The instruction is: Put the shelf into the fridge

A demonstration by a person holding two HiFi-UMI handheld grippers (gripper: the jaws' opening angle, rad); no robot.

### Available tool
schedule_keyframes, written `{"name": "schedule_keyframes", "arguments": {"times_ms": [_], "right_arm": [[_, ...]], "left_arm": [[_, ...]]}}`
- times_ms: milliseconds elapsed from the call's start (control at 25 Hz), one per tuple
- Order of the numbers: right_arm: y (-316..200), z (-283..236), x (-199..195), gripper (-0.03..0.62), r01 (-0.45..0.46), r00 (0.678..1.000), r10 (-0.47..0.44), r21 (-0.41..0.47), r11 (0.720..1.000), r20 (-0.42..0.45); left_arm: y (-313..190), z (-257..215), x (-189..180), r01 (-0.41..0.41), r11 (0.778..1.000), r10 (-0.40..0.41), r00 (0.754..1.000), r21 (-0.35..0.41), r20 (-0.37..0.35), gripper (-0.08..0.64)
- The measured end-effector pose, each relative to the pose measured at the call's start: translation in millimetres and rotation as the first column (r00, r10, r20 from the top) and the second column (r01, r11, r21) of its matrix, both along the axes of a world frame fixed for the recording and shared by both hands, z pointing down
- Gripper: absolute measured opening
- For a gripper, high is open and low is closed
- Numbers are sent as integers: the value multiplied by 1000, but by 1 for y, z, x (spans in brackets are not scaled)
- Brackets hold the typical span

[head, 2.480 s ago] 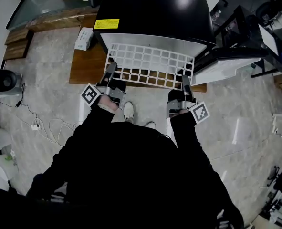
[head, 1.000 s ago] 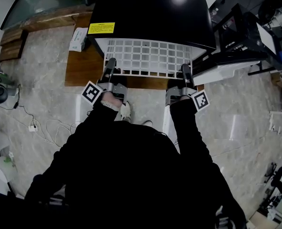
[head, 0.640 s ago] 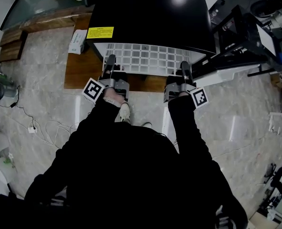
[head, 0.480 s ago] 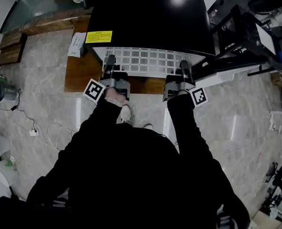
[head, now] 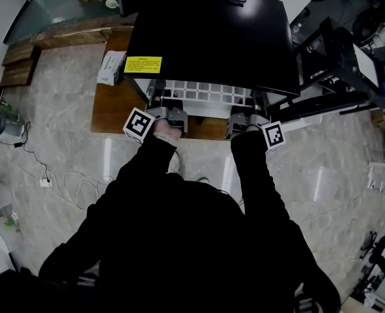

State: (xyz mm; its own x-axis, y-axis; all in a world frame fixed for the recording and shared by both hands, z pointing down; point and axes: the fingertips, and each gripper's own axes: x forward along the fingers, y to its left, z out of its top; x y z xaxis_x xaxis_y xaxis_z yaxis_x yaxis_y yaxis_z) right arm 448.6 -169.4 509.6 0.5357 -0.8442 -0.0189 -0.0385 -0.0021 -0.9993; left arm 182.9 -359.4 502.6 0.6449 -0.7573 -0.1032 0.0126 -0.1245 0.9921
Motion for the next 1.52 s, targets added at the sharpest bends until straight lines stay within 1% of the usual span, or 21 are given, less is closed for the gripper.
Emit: {"name": "schedule_keyframes", "arguments": {"times_ms": [160, 280, 400, 520, 640, 720, 800, 880, 920, 1000, 1040, 1120, 1200, 1280, 1320, 1360, 1400, 1440, 1480, 1520], "right_arm": [[-7, 0, 4, 31, -12, 1000, 12, -1, 1000, -4], [-6, 6, 11, 31, -21, 1000, 21, -2, 1000, -24], [-12, 0, 11, 31, -32, 999, 32, 2, 1000, -16], [-16, 7, 21, 31, -30, 998, 31, 10, 999, -45], [-21, -1, 17, 31, -36, 999, 37, 15, 999, -37], [-19, 6, 23, 31, -33, 997, 33, 5, 999, -62], [-27, 4, 24, 31, -18, 996, 18, -1, 1000, -82], [-31, -1, 17, 35, 7, 997, -7, -7, 1000, -72], [-30, -1, 10, 55, 22, 998, -23, -14, 1000, -61], [-26, 1, -4, 119, 63, 997, -64, -29, 998, -50], [-24, 1, -13, 134, 85, 995, -87, -35, 996, -52], [-20, 0, -31, 146, 132, 988, -135, -43, 990, -69], [-14, -6, -48, 148, 180, 976, -186, -57, 982, -111], [-7, -15, -64, 147, 235, 948, -250, -98, 967, -195], [-3, -21, -72, 146, 263, 923, -288, -129, 956, -254], [-1, -28, -81, 134, 291, 888, -330, -163, 943, -321], [1, -36, -92, 108, 318, 841, -373, -200, 927, -391], [3, -42, -104, 81, 345, 783, -420, -242, 907, -458], [5, -47, -118, 62, 367, 713, -469, -293, 883, -521], [6, -50, -131, 46, 379, 631, -518, -353, 855, -578]], "left_arm": [[-7, -1, 4, 14, 1000, -14, 1000, 11, 3, 35], [-8, -3, 4, 23, 1000, -23, 1000, 21, 11, 35], [-13, -4, 8, 28, 999, -28, 1000, 26, 12, 37], [-18, -5, 12, 30, 999, -31, 999, 44, 13, 37], [-21, -3, 12, 33, 998, -34, 999, 53, 21, 38], [-21, -4, 13, 27, 998, -27, 1000, 56, 9, 38], [-26, -6, 18, 8, 998, -8, 1000, 68, -8, 41], [-26, -10, 19, -16, 994, 16, 1000, 106, 0, 46], [-22, -10, 18, -28, 992, 27, 1000, 120, 9, 52], [-11, -9, 15, -56, 990, 54, 998, 132, 15, 76], [-5, -8, 13, -71, 988, 69, 997, 139, 17, 94], [8, -11, 8, -102, 981, 98, 995, 167, 33, 99], [23, -16, 1, -135, 971, 125, 990, 197, 59, 98], [39, -18, -5, -178, 958, 157, 982, 224, 109, 98], [48, -19, -8, -208, 948, 176, 973, 243, 148, 98], [57, -19, -11, -247, 931, 198, 960, 269, 198, 98], [65, -21, -13, -294, 907, 221, 941, 300, 256, 98], [74, -23, -15, -345, 877, 241, 918, 334, 316, 98], [82, -26, -16, -394, 842, 254, 892, 369, 374, 98], [91, -30, -17, -441, 801, 257, 864, 405, 432, 98]]}}
